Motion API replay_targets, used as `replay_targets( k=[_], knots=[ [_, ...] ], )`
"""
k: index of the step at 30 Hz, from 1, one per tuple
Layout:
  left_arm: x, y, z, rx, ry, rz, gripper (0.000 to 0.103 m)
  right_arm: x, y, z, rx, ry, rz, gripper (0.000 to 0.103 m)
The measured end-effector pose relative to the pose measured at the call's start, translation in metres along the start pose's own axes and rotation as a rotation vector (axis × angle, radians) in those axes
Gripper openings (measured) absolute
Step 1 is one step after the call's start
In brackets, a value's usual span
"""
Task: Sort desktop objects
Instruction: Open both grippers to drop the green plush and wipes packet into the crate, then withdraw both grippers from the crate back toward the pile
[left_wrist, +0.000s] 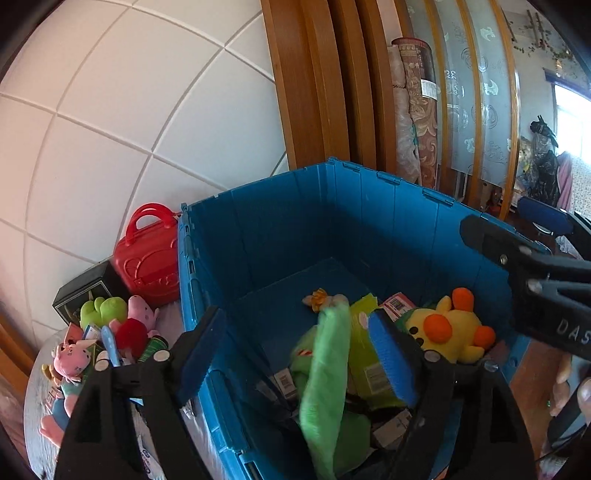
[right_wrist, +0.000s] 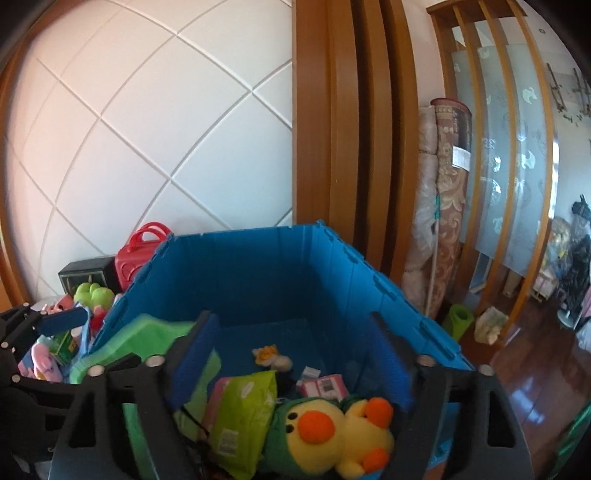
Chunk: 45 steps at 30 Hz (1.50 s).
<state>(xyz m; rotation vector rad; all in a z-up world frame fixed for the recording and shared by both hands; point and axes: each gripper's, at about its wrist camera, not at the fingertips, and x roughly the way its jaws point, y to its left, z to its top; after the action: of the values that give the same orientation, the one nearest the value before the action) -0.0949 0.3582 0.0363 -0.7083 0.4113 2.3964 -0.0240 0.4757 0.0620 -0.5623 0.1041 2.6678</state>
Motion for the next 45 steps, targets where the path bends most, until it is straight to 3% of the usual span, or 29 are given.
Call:
replay_targets(
  k=[1, 6, 14, 24, 34, 41, 45],
  knots=[
    [0.000, 0.003, -0.002, -0.011, 0.003, -0.011, 0.080, -0.002, 0.000, -0.003, 0.001, 0.002, -0.003, 0.102],
    [-0.007, 0.016, -0.015, -0.080, 0.019, -0.050, 0.080, -0.012, -0.006, -0.014, 0.014, 0.013, -0.002, 0.103],
    [-0.028, 0.033, -0.034, -0.129, -0.007, -0.048, 0.080, -0.031, 0.001, -0.027, 0.013, 0.016, 0.008, 0.103],
    [-0.054, 0.080, -0.065, -0.228, -0.047, 0.051, 0.080, -0.029, 0.040, -0.042, -0.036, 0.041, 0.071, 0.103],
    [-0.087, 0.176, -0.115, -0.320, -0.053, 0.193, 0.080, -0.032, 0.137, -0.033, -0.134, 0.007, 0.236, 0.103],
    [-0.100, 0.291, -0.177, -0.425, 0.032, 0.339, 0.080, -0.027, 0.236, -0.036, -0.207, 0.012, 0.370, 0.103],
    [-0.084, 0.356, -0.226, -0.501, 0.152, 0.398, 0.080, -0.006, 0.298, -0.053, -0.251, 0.084, 0.418, 0.103]
  ],
)
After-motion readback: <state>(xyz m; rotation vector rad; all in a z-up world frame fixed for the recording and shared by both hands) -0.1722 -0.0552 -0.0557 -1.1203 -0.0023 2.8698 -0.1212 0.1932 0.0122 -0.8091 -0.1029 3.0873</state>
